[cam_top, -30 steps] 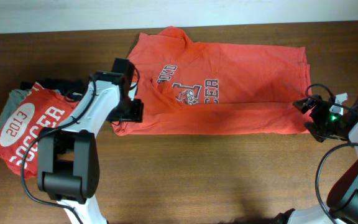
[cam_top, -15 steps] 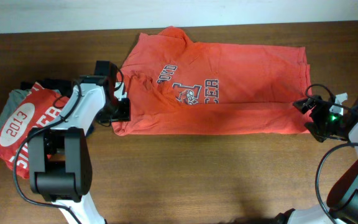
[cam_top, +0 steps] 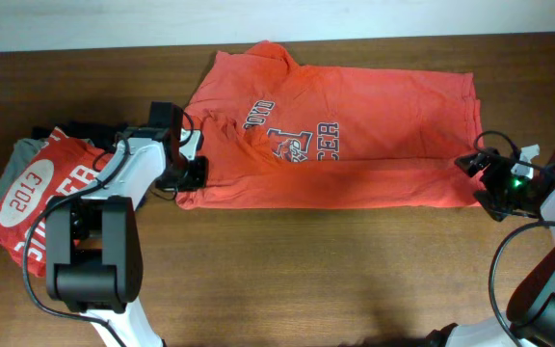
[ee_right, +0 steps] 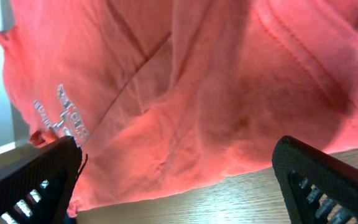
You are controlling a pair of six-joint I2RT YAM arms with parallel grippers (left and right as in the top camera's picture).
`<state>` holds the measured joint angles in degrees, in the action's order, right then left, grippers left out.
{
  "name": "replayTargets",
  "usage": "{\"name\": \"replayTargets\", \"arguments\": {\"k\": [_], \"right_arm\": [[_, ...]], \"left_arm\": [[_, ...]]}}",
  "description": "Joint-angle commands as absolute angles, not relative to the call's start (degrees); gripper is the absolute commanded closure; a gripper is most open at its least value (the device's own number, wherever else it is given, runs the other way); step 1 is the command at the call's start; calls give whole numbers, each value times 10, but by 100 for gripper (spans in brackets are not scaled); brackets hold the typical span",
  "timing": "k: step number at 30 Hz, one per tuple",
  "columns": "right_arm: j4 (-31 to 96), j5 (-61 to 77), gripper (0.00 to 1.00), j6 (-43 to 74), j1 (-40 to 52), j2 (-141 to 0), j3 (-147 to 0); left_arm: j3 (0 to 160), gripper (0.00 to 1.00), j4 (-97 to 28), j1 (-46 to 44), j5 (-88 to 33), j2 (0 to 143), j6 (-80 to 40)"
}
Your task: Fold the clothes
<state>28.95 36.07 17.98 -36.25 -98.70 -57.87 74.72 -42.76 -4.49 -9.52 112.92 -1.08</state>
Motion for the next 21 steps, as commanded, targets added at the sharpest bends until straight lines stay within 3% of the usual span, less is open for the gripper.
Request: {"name": "replayTargets", "arguments": {"k": [1, 3, 4, 7, 8, 10, 16, 19, 21], "right_arm": [[295, 315, 1, 171, -364, -988, -585], [296, 303, 5, 160, -364, -988, -585], [296, 300, 16, 150, -364, -988, -585], [296, 274, 74, 148, -364, -988, -585], [296, 261, 83, 148, -364, -988, -585], [296, 257, 87, 148, -364, -988, -585], [312, 210, 84, 166, -363, -988, -585], [308, 166, 96, 202, -363, -989, -585], [306, 143, 96, 233, -363, -990, -585]], "left_arm": [[744, 99, -415, -34, -105, 1129, -8], [744, 99, -411, -32, -105, 1129, -8], [744, 99, -409, -32, -105, 1129, -8], [744, 99, -408, -32, -105, 1129, -8], [744, 99, -408, -32, -105, 1129, -8], [744, 99, -409, -32, -105, 1129, -8], [744, 99, -409, -32, -105, 1129, -8], [744, 99, -409, -32, -105, 1129, -8], [744, 99, -409, -32, -105, 1129, -8]]}}
